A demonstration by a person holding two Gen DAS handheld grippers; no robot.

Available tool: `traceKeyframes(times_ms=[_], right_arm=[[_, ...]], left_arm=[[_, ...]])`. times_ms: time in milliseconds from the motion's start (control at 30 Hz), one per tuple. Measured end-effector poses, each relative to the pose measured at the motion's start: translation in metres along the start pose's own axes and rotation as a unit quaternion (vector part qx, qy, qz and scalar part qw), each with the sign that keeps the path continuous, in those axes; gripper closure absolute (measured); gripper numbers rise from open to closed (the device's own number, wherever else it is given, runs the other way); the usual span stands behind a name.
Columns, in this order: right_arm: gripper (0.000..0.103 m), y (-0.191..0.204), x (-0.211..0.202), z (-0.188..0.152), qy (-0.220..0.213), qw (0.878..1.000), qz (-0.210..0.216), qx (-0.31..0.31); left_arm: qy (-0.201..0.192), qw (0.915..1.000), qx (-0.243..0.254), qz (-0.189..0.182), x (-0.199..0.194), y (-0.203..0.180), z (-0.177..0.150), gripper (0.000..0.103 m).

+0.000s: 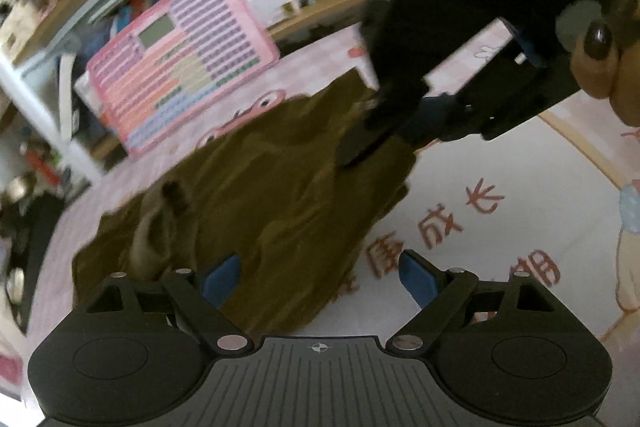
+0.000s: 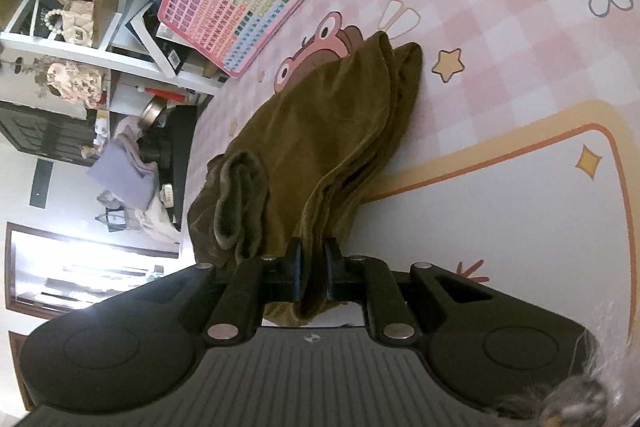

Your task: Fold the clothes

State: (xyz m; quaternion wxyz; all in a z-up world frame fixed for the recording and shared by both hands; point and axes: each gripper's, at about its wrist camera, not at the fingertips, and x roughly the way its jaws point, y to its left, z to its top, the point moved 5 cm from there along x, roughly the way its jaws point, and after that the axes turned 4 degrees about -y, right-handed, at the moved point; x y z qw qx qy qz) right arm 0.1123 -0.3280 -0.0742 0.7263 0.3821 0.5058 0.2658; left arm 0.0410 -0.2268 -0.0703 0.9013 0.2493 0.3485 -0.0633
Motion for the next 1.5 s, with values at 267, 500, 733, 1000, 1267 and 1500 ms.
traceKeyframes(times_ms=[267,500,733,1000,1267,1500], right_arm=[[0.092,0.006,0.002,0.002,0.000,1.000,0.000,-0.005],[0.044,-0.023,0.004,0.018,-0.021,0.998,-0.024,0.059],[0.054,-0.036,0.031,0.042,-0.028,0.993,-0.010,0.117],[0.092,-0.053,0.027,0.055,-0.045,0.989,-0.010,0.143],[0.093,-0.051,-0.023,0.066,-0.100,0.988,-0.021,0.118],[0.093,-0.032,-0.058,0.070,-0.133,0.987,-0.040,0.079]], left_arm=[[-0.015,0.9986,0.042,0.028,0.026,-0.015,0.017,0.094],[-0.033,0.9990,0.017,0.025,0.015,-0.004,0.022,0.099],[-0.039,0.9992,-0.008,0.004,-0.005,0.003,0.021,0.099],[-0.032,0.9977,-0.038,-0.047,-0.020,-0.003,0.016,0.099],[-0.066,0.9818,-0.098,-0.149,-0.035,-0.019,0.040,0.099],[-0.088,0.9612,-0.163,-0.204,-0.052,-0.009,0.045,0.099]])
